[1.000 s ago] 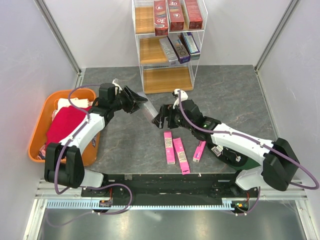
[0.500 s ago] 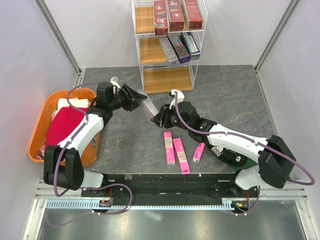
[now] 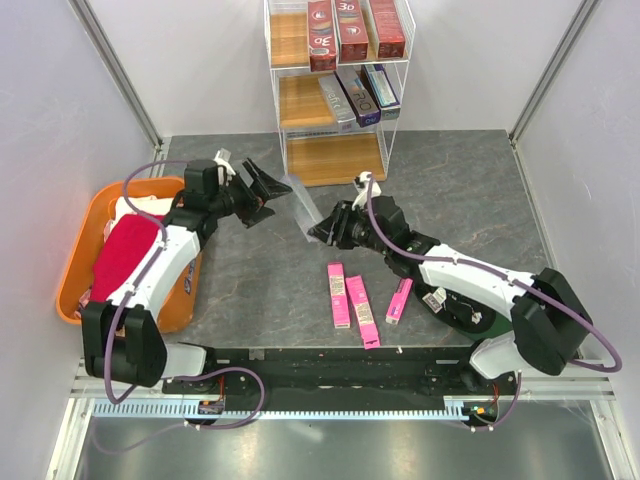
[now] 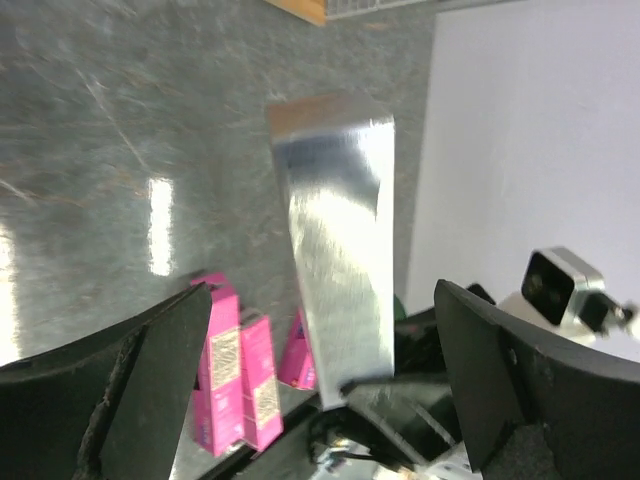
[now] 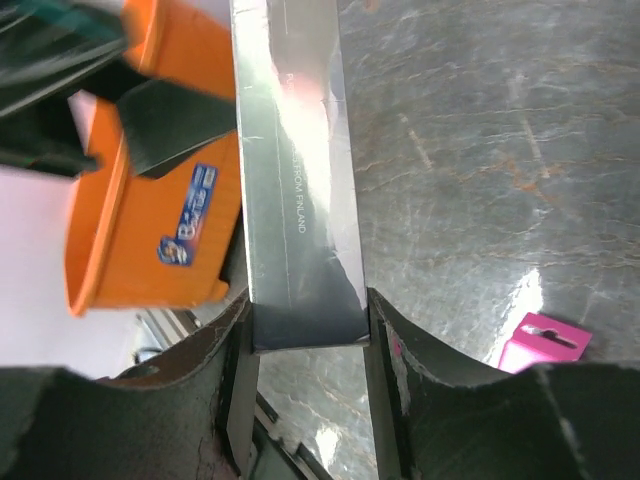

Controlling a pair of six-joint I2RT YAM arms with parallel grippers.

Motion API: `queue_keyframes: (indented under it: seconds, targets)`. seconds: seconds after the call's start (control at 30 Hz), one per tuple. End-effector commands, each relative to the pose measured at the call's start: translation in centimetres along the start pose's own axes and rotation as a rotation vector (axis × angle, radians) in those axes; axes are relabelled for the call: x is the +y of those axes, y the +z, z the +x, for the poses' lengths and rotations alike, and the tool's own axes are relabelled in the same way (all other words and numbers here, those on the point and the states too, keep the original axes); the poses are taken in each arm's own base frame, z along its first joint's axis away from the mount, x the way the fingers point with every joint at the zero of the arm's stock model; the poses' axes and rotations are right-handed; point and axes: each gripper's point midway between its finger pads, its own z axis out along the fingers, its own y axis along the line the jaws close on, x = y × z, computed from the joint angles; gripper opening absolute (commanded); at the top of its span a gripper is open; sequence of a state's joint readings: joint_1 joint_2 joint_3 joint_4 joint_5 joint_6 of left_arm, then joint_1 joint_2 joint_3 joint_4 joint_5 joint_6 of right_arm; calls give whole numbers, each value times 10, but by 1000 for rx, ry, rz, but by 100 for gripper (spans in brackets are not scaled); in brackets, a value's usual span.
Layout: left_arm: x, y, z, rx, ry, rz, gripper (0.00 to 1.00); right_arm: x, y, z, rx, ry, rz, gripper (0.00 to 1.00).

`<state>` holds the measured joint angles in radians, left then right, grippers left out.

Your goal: Place and organize the toothpastes onto the shelf

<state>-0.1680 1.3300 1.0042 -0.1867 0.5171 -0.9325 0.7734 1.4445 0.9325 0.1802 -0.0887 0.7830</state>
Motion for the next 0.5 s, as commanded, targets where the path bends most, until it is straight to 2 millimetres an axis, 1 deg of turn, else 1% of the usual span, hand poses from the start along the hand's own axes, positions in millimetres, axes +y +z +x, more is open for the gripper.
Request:
queue_keyframes:
  seconds: [0.0,0.07,0.13,0.2,0.27,0.33,0.37,0.4,0.47]
  targets:
    - [-8,-30,-25,-113,184,-106,100,5,2,-35,-67,174,-134,10]
    - [-4,-37,-33,-160,207,-153,100,7,0,-44,-86,186,-168,9]
    - [-1,-43,-35,-174,229,-180,100,8,0,-56,-110,181,-179,9]
    - [4,-45,-36,-179,241,-206,100,13,0,-66,-127,173,-196,8]
    - [10,-44,-36,-170,245,-220,100,16,0,-74,-144,170,-202,8]
    - [16,-41,-33,-154,239,-232,100,22,1,-88,-169,163,-218,8]
    - [19,-39,-32,-147,241,-237,100,24,1,-93,-178,161,-222,8]
    - [22,-38,-30,-138,238,-241,100,25,3,-103,-198,160,-223,8]
    - [25,-35,-27,-121,237,-241,100,27,6,-114,-220,168,-225,8]
